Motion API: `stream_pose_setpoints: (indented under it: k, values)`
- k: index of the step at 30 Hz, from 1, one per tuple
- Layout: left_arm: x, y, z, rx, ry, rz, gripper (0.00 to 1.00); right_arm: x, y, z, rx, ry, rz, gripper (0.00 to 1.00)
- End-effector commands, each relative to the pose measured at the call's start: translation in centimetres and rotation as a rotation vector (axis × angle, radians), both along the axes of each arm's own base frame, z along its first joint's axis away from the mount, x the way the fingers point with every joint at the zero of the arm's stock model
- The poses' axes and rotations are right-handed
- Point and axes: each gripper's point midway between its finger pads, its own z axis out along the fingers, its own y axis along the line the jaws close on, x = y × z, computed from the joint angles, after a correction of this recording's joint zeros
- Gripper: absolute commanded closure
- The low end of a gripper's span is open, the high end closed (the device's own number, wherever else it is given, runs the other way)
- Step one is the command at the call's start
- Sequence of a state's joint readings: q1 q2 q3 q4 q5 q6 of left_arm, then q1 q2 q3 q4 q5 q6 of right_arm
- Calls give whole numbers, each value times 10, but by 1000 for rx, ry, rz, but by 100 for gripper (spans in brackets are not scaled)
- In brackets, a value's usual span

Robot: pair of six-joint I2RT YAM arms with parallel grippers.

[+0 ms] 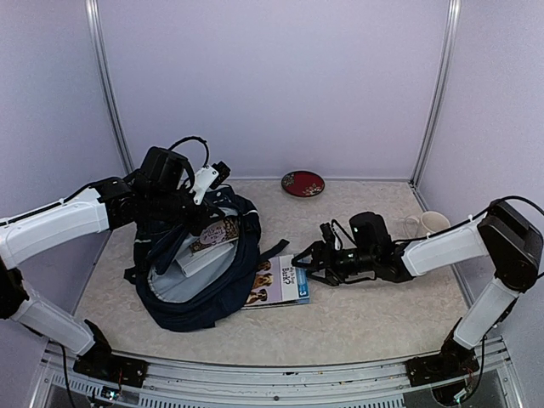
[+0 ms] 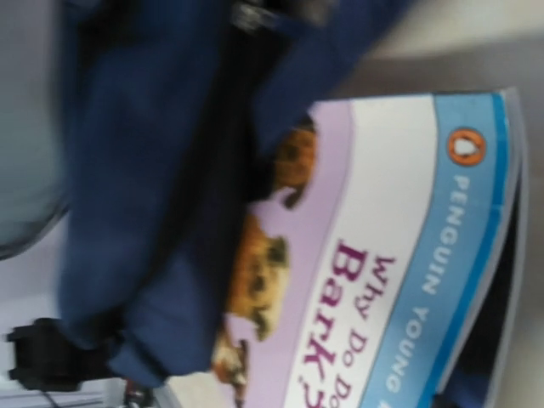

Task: Pack the student bag
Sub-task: Adjust the book at the center of the board.

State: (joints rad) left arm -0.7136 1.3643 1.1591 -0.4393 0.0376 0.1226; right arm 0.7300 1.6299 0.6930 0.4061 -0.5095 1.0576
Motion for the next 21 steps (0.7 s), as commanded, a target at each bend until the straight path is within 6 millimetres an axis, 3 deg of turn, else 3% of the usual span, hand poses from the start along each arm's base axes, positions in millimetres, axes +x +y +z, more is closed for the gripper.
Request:
stream_pose_setpoints:
  k: [1, 9, 13, 17, 21]
  values:
    - [6, -21, 53, -166, -115, -37, 100, 3, 27, 64, 215, -141, 55, 26]
    - [7, -20, 54, -168, -120, -32, 100, -2, 47, 42, 168, -98, 90, 37]
    - [7, -20, 55, -171, -119, -33, 100, 2, 54, 29, 108, -77, 96, 37]
    - [7, -19, 55, -170, -122, -31, 100, 0, 42, -6, -6, 17, 46, 40]
    - [7, -18, 56, -171, -123, -30, 100, -11, 24, -34, -69, 96, 4, 37]
